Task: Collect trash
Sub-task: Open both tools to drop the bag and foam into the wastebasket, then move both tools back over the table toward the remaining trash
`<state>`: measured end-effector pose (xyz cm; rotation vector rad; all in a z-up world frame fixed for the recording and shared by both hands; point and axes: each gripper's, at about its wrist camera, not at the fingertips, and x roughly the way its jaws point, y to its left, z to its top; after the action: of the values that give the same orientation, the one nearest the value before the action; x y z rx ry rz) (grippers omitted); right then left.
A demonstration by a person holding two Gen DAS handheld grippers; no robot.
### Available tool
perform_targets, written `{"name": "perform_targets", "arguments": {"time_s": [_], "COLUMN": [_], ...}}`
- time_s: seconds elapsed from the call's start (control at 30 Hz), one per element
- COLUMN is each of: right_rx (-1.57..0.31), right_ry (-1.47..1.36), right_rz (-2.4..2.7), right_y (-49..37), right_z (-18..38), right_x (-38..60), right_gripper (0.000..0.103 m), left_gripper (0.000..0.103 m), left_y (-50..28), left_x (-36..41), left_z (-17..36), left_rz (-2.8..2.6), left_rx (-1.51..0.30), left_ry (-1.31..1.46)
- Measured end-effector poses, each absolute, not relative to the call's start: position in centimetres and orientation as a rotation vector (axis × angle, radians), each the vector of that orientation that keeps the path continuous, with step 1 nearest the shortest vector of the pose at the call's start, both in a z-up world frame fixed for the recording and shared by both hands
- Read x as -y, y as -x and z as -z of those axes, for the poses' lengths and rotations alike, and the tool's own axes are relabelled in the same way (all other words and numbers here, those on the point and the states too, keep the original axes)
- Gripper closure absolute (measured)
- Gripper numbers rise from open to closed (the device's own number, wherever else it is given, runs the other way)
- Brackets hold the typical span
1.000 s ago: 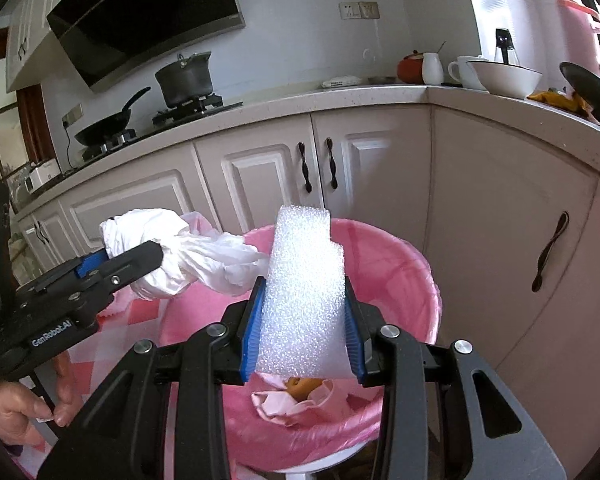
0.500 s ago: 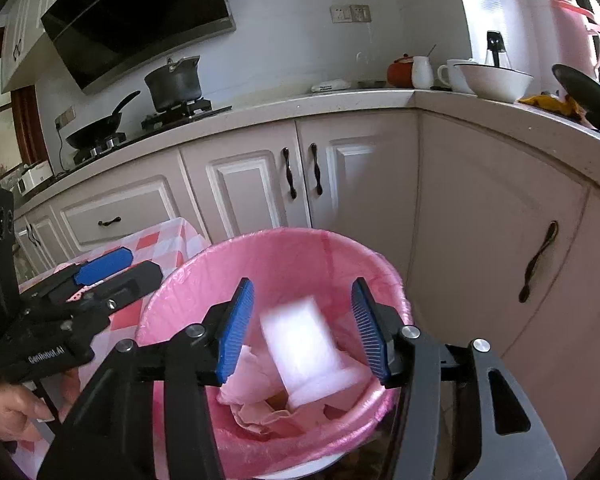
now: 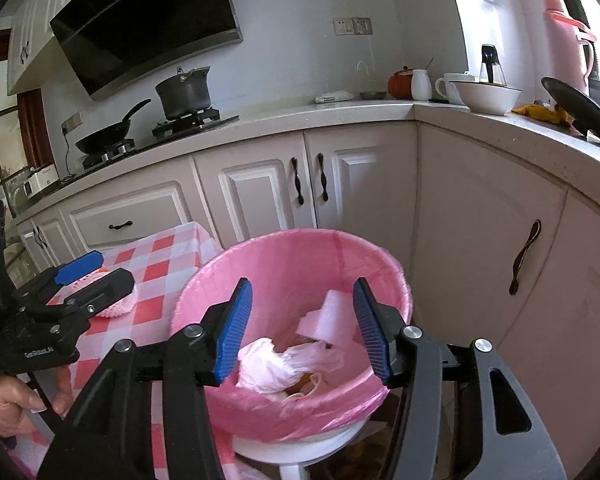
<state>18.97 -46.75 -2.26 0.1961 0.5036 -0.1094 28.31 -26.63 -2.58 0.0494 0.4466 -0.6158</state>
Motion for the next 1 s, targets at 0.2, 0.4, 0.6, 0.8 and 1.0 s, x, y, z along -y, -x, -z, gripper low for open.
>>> {"name": "perform_targets", "arguments": {"time_s": [0.2,0.4,0.6,0.8,1.0], "right_rx": [-0.462,-0.472,-0.504,-0.539,-0.576], "right_ry": [-0.199,-0.134,-0.074,-0.062,-0.060], "right_rz": [0.060,-0.038,-0.155,-0.224,-0.268], "right_y": [-16.8,-16.1,-16.8,-17.8,-19.1], "right_z": [1.6,1.8,2.6,3.7,5.0], "right_x": [43.3,37.5,31.1,26.8,23.7], "right_gripper": [0.048,0.048,0.046,0.046,0.045], "left_gripper": [0.005,0.005,0.005,0.005,0.005], "left_y": [-25.2,-22.5,-20.1,-19.3,-19.5], "left_x": [21.6,15.8,9.3,2.7,-1.4], "left_z": [1.7,2.6,4.3,6.2,7.7], "left_rz": [0.534,0.447,0.332,0.206,0.153], "left_rx": [-0.422,-0.457,-0.476,-0.507,-0.551], "left_ry": [-0.055,0.009,0.024,0.088,0.093]}}
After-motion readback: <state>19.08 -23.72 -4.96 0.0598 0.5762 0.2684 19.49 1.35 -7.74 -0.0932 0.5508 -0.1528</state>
